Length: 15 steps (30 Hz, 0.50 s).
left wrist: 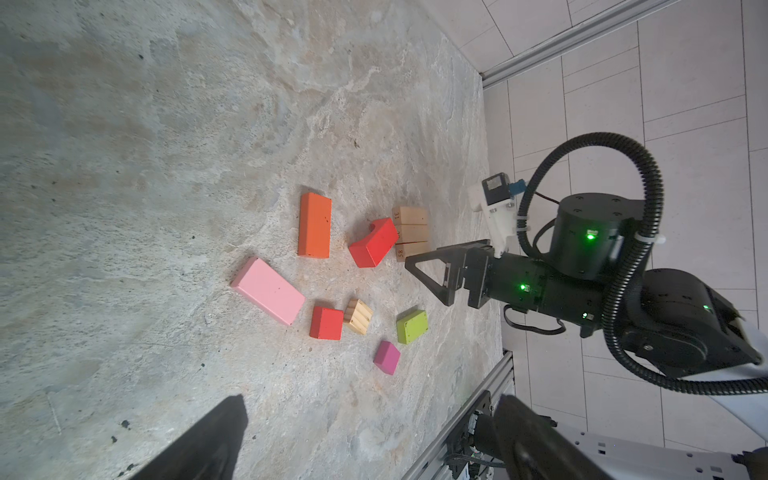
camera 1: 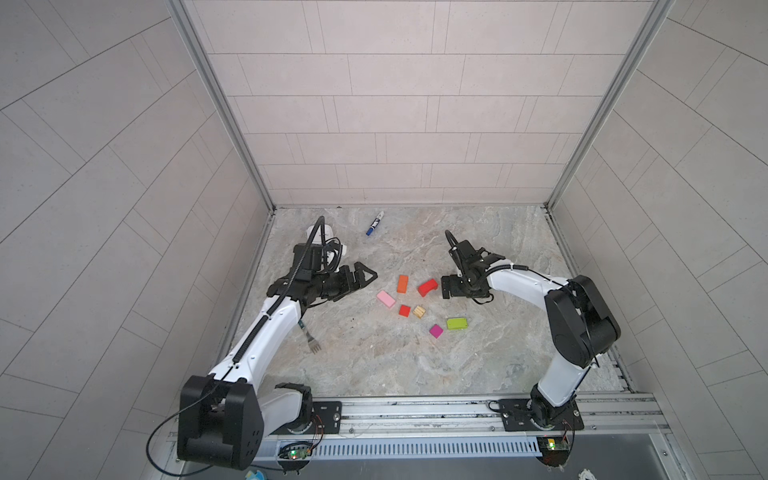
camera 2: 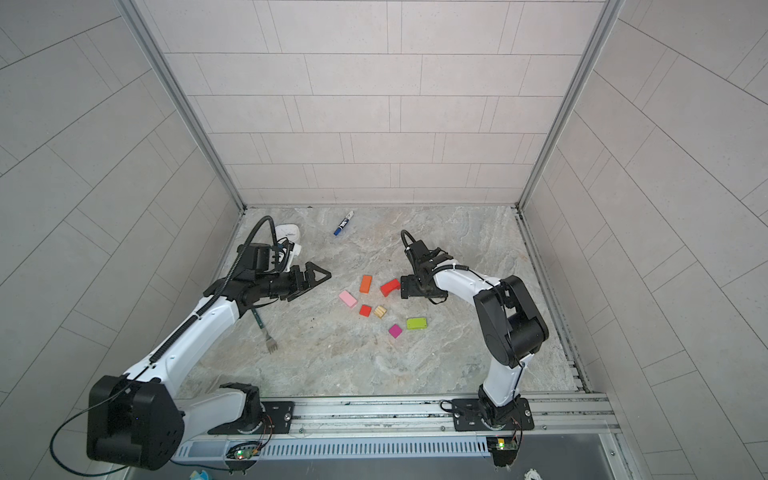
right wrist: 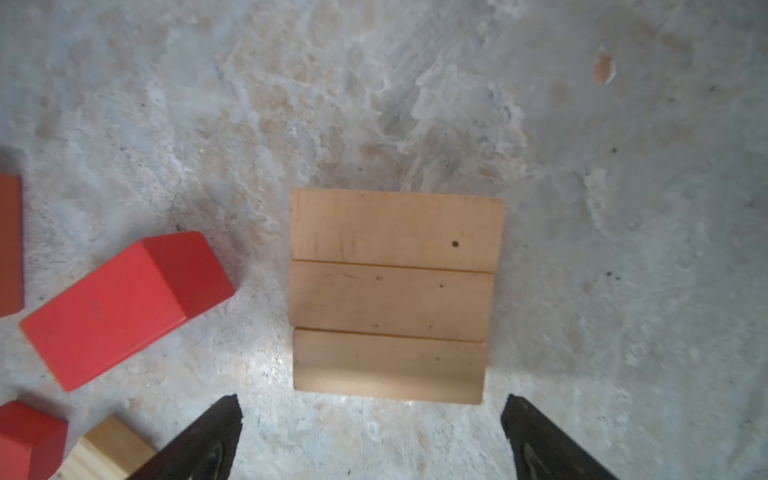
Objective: Build the wood block tower
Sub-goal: 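Open the right gripper and lift it off the three-bar stack, then move the right gripper to the lime green block and grasp it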
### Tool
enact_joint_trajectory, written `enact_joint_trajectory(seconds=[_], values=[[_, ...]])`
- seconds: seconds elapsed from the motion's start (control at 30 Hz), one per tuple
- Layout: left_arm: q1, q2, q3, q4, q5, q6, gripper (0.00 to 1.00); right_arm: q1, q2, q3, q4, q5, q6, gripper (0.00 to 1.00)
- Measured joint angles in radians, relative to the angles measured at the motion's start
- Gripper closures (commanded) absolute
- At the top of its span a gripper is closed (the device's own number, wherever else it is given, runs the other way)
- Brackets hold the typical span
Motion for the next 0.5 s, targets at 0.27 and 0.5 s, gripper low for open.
enact_joint_trajectory(seconds=[0.27,0.5], values=[[0.0,0.0,0.0,-0.002,-0.007,0.006,0.0,0.047,-0.088,-0.005,-0.112,0.0,-0.015,0.01],[0.0,0.0,0.0,-0.002,-0.008,0.006,0.0,0.099,-0.254,-0.128,-0.145,-0.075,0.037,0.01]])
